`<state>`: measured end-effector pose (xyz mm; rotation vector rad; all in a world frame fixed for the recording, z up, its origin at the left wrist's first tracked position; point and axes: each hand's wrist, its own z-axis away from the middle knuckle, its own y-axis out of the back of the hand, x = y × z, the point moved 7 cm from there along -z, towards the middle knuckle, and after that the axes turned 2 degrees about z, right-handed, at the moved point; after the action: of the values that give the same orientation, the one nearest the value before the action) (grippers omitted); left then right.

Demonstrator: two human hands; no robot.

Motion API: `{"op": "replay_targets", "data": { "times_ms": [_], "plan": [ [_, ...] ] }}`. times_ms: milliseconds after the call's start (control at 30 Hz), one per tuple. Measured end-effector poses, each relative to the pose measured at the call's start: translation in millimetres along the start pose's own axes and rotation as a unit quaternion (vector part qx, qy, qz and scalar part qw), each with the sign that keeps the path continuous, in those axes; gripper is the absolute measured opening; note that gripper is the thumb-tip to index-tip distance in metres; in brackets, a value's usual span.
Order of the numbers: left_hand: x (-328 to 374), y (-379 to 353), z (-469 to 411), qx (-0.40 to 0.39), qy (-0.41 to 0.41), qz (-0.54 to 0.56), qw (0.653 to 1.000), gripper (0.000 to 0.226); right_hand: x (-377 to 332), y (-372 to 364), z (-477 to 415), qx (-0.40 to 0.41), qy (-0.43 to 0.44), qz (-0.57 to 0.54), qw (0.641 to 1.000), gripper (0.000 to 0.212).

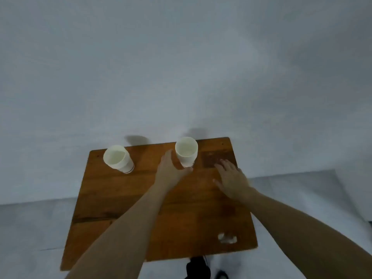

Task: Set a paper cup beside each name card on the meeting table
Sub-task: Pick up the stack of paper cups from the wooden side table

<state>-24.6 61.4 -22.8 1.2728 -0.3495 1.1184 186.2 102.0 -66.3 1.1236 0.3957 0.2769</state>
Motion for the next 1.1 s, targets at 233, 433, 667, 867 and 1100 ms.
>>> {"op": "replay_targets", "data": {
  "times_ms": [233,433,667,867,1100],
  "plan": [
    [5.5,-18.2,-49.3,0.034,-0.049,0.120,0.991,0.088,9.7,-58.4,-16.0,0.020,-0.016,0.026,0.999,0.079],
    [2.6,-14.5,-60.7,0.064,-0.026,0.143,0.987,0.078,18.5,-70.6,-17.3,0.055,-0.018,0.021,0.998,0.075],
    [-15.3,5.6,-23.1,0.090,0.013,0.137,0.986,0.079,18.4,-71.0,-19.7,0.043,-0.008,0.030,0.999,0.074],
    [-34.0,29.9,65.9,0.139,0.048,0.098,0.984,0.079,9.8,-54.7,-15.2,-0.039,0.024,0.073,0.996,0.076],
    [-68.4,74.7,216.8,0.242,0.118,0.066,0.961,0.079,-62.8,3.5,32.4,-0.034,0.171,0.110,0.979,0.045]
  ]
}}
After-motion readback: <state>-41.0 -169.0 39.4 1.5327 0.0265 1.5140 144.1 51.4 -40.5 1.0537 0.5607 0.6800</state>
